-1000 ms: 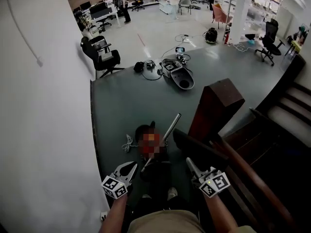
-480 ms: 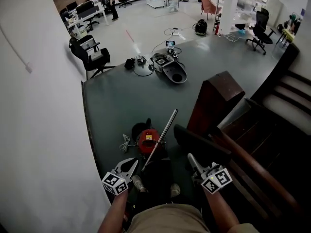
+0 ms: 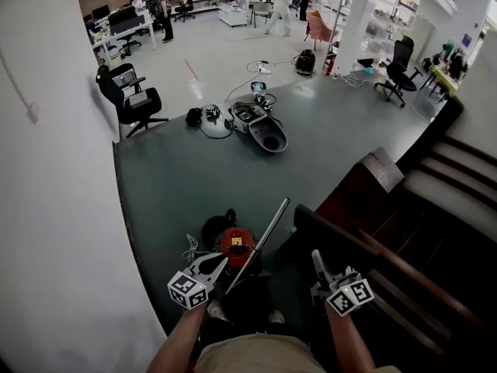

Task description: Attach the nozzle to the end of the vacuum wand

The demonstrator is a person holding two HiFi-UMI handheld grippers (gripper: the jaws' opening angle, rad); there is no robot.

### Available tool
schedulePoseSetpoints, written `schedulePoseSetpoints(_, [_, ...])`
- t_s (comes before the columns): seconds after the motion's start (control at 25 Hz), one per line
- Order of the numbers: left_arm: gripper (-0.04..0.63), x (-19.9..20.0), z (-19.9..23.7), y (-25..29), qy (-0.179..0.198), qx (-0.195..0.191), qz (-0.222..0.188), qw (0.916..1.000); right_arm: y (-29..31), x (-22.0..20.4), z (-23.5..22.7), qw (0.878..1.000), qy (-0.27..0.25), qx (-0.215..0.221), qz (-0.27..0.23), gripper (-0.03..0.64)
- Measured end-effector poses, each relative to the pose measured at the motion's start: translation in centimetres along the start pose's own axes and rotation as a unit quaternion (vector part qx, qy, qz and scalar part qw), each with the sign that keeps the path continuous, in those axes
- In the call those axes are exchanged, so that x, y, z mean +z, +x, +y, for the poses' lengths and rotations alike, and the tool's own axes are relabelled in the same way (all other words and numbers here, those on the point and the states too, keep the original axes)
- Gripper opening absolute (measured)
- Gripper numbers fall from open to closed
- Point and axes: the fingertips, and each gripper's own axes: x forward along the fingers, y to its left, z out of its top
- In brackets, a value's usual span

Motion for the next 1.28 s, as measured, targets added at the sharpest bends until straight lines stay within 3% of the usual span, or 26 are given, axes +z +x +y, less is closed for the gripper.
schedulePoseSetpoints(0.2, [0.012,0.8,4.1,1.2,-0.002,-0.044,0.013,0.9989,3.7,-0.7,2.1,0.999,-0.010,-0.031,-0.009,0.255])
schedulePoseSetpoints(0.44, [0.018,-2.2,7.6,6.2,-0.038,-0.074,0.062,0.9946,6.6,-1.8,0.9,0.998,-0.020,-0.053,-0.026,0.255])
schedulePoseSetpoints(0.76, [0.140,-6.9,11.3,21.5,-0.063,-0.060,0.140,0.9862,12.3,-3.1,-8.1,0.997,-0.052,-0.057,0.005,0.255])
schedulePoseSetpoints(1.04, [0.226,-14.3,14.6,35.1,-0.038,-0.050,0.241,0.9684,16.4,-6.2,-16.0,0.996,-0.042,-0.073,0.023,0.255])
schedulePoseSetpoints(1.28, [0.259,-20.2,17.3,41.4,-0.028,-0.047,0.281,0.9582,18.1,-10.3,-19.9,0.992,-0.085,-0.081,0.055,0.255])
